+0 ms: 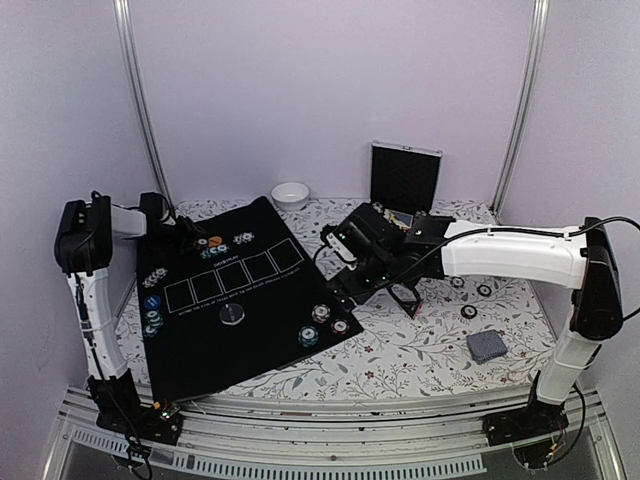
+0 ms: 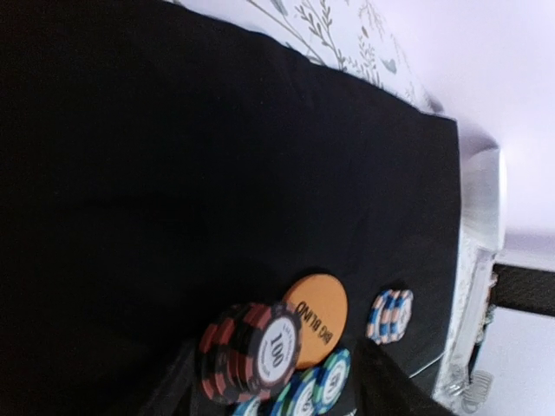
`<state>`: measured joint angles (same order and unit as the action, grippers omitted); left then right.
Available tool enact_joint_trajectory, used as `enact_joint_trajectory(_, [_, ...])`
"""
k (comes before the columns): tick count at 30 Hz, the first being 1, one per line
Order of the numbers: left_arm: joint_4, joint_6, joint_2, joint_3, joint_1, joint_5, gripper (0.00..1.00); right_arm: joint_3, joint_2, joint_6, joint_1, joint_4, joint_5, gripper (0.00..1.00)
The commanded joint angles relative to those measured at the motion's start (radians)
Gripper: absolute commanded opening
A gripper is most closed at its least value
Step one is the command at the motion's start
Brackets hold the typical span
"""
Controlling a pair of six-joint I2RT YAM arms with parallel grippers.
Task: Distribute texas hold em gaming equipment
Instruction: Place the poker chips pile at the big blind area, then pick up the poker chip from the pile of poker chips.
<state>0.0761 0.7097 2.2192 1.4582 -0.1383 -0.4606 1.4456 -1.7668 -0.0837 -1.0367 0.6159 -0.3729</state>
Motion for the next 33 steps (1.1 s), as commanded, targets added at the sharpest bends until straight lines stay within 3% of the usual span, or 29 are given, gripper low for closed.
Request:
enact_joint_trajectory(1, [0.167, -0.070, -0.064, -0.009, 0.016, 0.184, 0.72, 0.025, 0.059, -0.046, 0.055, 0.063, -0.052, 0.99])
enact_joint_trajectory(5, [0.254, -0.166, -0.095, 0.047, 0.060, 0.341, 0.93, 0.012, 0.074, -0.160, 0.208, 0.171, -0.025, 0.99])
enact_joint_trajectory(10, [0.322, -0.219, -0.138, 0.077, 0.101, 0.458, 0.96, -0.155, 0.140, -0.266, 0.441, 0.216, 0.129, 0.99])
enact_joint_trajectory(18, [0.265, -0.260, -0.376, -0.052, 0.188, 0.467, 0.96, -0.464, 0.233, -0.290, 0.759, 0.093, 0.339, 0.98])
enact_joint_trajectory(22, [0.239, -0.264, -0.475, -0.135, 0.212, 0.431, 0.96, -0.510, 0.209, -0.288, 0.813, 0.060, 0.361, 0.66])
enact_joint_trajectory(23, [0.234, -0.269, -0.493, -0.150, 0.214, 0.425, 0.96, -0.513, 0.201, -0.288, 0.814, 0.054, 0.370, 0.63])
enact_joint_trajectory(27, [0.237, -0.291, -0.550, -0.179, 0.215, 0.439, 0.96, -0.516, 0.169, -0.285, 0.815, 0.039, 0.363, 0.72])
enact_joint_trajectory(33, [0.225, -0.300, -0.568, -0.182, 0.214, 0.438, 0.96, -0.488, 0.105, -0.274, 0.816, 0.032, 0.348, 0.67])
